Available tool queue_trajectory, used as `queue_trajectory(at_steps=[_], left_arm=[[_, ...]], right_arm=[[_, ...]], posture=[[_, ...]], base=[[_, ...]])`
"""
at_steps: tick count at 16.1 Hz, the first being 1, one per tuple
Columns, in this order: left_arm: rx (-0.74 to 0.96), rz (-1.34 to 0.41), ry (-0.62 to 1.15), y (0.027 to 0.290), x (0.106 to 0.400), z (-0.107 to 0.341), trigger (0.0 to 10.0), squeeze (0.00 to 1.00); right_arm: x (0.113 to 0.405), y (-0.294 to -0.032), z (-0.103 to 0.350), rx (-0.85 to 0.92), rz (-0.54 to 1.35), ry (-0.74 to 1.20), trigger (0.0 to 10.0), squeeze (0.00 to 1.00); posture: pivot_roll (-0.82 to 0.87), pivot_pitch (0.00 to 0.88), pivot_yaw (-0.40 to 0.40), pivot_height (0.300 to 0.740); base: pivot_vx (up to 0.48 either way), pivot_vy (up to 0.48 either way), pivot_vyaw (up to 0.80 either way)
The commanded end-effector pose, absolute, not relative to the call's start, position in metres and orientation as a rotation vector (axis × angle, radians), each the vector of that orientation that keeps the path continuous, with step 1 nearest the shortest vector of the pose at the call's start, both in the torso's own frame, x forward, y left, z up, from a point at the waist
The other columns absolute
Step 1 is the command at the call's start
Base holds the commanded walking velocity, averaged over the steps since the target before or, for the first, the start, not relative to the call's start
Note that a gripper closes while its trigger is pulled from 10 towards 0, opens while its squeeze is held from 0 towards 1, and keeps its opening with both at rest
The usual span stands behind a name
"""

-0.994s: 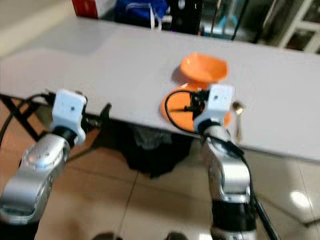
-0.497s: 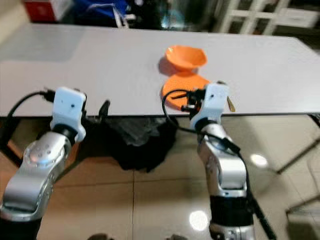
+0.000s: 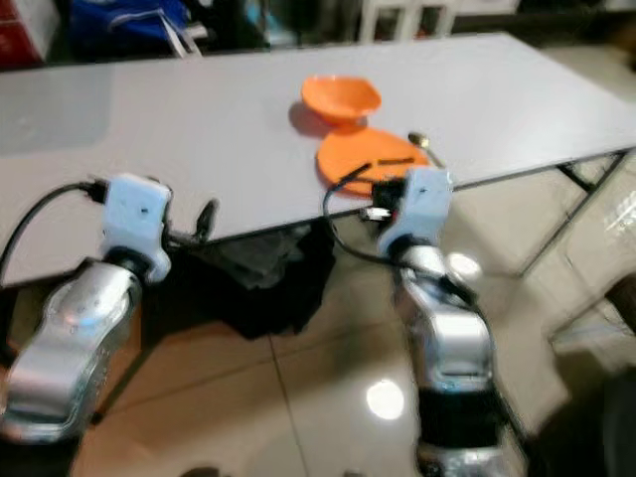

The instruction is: Setting the table

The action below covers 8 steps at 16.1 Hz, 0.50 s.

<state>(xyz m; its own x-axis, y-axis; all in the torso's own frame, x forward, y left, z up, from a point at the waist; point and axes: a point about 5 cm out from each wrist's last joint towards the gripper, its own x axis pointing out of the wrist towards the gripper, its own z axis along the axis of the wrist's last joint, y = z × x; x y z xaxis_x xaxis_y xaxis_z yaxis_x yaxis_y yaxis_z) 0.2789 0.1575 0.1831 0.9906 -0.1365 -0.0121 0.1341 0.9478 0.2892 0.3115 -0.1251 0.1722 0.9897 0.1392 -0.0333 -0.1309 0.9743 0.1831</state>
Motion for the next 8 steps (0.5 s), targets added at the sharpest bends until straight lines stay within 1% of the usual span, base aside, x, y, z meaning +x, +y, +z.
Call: queue_trajectory(at_steps=[1, 6, 7, 8], left_arm=[[0.291, -0.147, -0.027, 0.153, 0.279, 0.187, 10.0, 0.0], [0.292, -0.14, -0.028, 0.154, 0.279, 0.188, 10.0, 0.0], [0.257, -0.131, -0.033, 0.161, 0.277, 0.193, 10.0, 1.0], [0.232, -0.146, -0.047, 0.164, 0.273, 0.195, 10.0, 0.0]], right_arm=[[0.312, -0.134, 0.177, 0.167, 0.108, 0.023, 10.0, 0.0], [0.313, -0.133, 0.177, 0.167, 0.11, 0.024, 10.0, 0.0], [0.314, -0.124, 0.175, 0.167, 0.157, 0.035, 10.0, 1.0], [0.313, -0.116, 0.175, 0.158, 0.208, 0.036, 10.0, 0.0]], posture=[[0.01, 0.059, -0.037, 0.74], [0.01, 0.058, -0.041, 0.74], [0.03, 0.05, -0.04, 0.74], [0.03, 0.051, -0.039, 0.74]], base=[[0.0, 0.48, -0.8], [0.0, 0.48, -0.8], [0.0, 0.48, 0.0], [0.0, 0.48, 0.0]])
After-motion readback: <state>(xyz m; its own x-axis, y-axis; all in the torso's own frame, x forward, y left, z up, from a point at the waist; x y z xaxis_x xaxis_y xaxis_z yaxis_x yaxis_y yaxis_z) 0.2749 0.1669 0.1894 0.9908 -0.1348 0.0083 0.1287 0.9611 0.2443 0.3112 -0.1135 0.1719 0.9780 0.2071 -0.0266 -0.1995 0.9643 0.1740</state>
